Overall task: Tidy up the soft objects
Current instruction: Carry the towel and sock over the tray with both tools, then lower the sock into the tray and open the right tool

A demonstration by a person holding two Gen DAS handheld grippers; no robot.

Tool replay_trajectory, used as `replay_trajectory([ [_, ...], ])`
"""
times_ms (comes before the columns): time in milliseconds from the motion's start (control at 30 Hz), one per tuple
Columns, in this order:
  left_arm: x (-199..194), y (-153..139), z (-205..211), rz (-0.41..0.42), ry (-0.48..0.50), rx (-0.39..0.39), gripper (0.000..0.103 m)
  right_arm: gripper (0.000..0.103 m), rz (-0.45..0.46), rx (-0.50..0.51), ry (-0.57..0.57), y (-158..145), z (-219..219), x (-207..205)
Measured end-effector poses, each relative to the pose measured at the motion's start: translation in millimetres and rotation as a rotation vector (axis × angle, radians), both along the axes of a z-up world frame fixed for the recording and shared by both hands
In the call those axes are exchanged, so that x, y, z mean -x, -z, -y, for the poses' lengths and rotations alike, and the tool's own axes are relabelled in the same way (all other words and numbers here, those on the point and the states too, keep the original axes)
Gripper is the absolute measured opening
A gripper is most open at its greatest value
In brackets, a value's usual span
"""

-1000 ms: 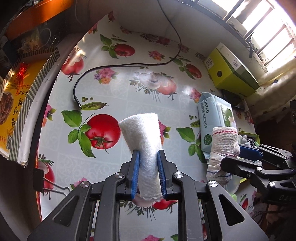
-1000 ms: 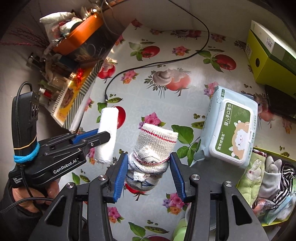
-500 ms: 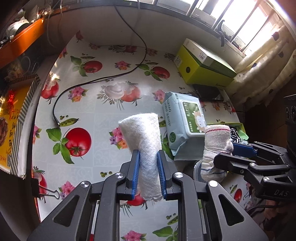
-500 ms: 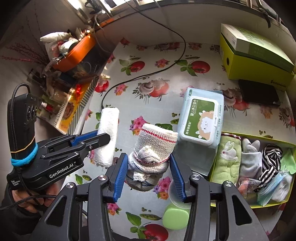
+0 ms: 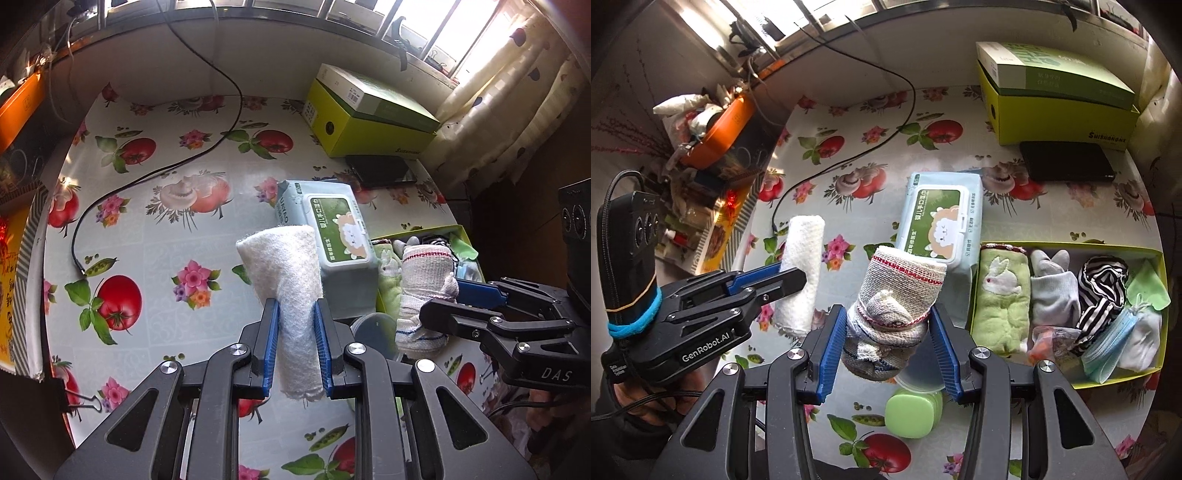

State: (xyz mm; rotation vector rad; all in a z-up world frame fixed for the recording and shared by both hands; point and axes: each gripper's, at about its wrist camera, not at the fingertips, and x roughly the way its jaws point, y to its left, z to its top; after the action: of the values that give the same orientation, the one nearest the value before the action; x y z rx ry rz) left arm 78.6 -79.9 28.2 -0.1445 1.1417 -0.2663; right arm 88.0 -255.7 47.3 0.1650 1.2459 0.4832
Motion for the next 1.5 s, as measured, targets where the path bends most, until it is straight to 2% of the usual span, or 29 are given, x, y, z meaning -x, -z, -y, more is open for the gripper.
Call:
replay_trajectory([
  [1033,-31,1,115,-0.011,0.244,-0.028,0.020,0.045,-0.026,-0.009,0.273,20,128,5],
  [1500,-42,8,149,-0.025,0.311,-0.033,0.020,0.045,-0.031,0.007,0.458,39,204,-19],
])
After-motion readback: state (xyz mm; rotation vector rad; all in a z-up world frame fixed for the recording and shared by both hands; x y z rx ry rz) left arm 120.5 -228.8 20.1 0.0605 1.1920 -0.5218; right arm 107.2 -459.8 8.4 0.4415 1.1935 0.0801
